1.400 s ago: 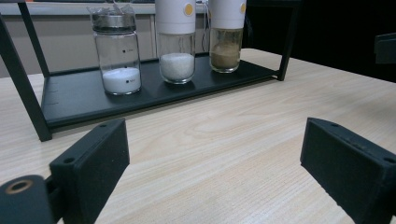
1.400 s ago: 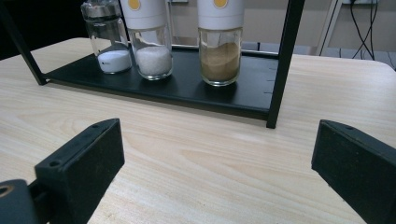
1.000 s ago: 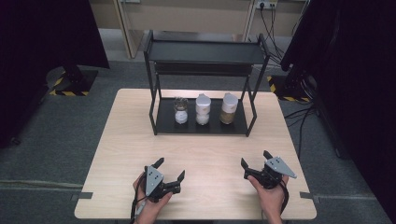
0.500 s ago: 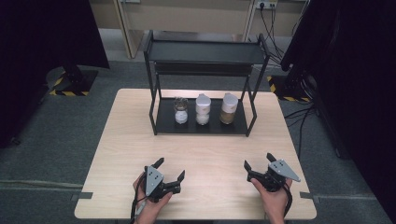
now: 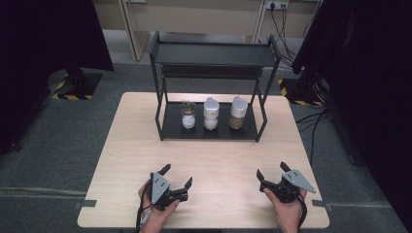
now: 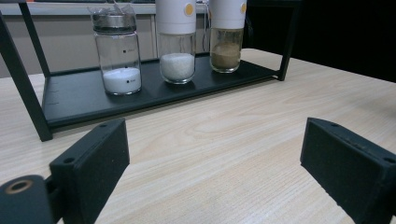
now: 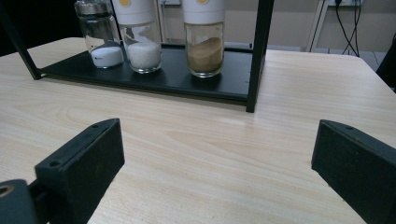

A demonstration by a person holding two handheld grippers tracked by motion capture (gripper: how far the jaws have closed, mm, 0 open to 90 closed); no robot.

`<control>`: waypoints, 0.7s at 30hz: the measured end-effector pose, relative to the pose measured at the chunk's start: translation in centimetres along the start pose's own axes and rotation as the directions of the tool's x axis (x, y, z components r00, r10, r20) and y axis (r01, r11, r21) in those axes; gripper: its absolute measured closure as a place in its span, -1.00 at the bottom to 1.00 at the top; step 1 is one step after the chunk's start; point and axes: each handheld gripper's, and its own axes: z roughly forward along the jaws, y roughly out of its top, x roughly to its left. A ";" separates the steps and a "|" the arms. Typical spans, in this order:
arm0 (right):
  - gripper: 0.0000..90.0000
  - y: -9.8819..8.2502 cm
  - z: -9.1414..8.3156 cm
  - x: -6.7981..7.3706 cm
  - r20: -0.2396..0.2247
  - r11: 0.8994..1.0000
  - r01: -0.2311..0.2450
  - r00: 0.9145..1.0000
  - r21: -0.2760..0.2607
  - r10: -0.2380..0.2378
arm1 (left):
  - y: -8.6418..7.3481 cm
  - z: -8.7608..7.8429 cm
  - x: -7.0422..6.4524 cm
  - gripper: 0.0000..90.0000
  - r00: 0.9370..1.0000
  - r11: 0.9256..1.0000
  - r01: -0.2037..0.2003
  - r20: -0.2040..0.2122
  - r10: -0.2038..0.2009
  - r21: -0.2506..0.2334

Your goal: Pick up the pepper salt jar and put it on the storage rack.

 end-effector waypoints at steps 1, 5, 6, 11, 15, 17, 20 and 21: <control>-0.94 0.0 -0.1 0.0 0.002 1.000 0.001 1.000 -0.002 -0.001 | 0.0 0.0 0.0 -0.83 1.000 1.000 0.000 0.000 0.000 0.000; -0.94 -0.1 -0.3 -0.2 0.006 1.000 -0.002 1.000 -0.001 0.002 | 0.0 0.0 0.0 -0.83 1.000 1.000 0.000 0.000 0.000 0.000; -0.94 -0.2 -0.3 -0.2 0.007 1.000 -0.003 1.000 -0.001 0.003 | 0.0 0.0 0.0 -0.83 1.000 1.000 0.001 0.000 -0.001 0.000; -0.94 -0.3 -0.5 -0.4 0.011 1.000 -0.005 1.000 -0.004 0.005 | 0.0 0.0 0.0 -0.83 1.000 1.000 0.001 -0.001 -0.001 0.000; -0.94 -0.4 -0.5 -0.5 0.012 1.000 -0.007 1.000 -0.009 0.007 | 0.0 0.0 0.0 -0.83 1.000 1.000 0.002 0.000 -0.002 0.001; -0.94 -0.5 -0.6 -0.5 0.014 1.000 -0.008 1.000 -0.010 0.008 | 0.0 0.0 0.0 -0.83 1.000 1.000 0.003 -0.001 -0.003 0.000; -0.94 -0.6 -0.6 -0.6 0.016 1.000 -0.009 1.000 -0.013 0.009 | 0.0 0.0 0.0 -0.83 1.000 1.000 0.004 -0.001 -0.004 0.000; -0.93 -0.6 -0.6 -0.6 0.017 1.000 -0.009 1.000 -0.015 0.010 | 0.0 0.0 0.0 -0.83 1.000 1.000 0.003 -0.001 -0.003 0.000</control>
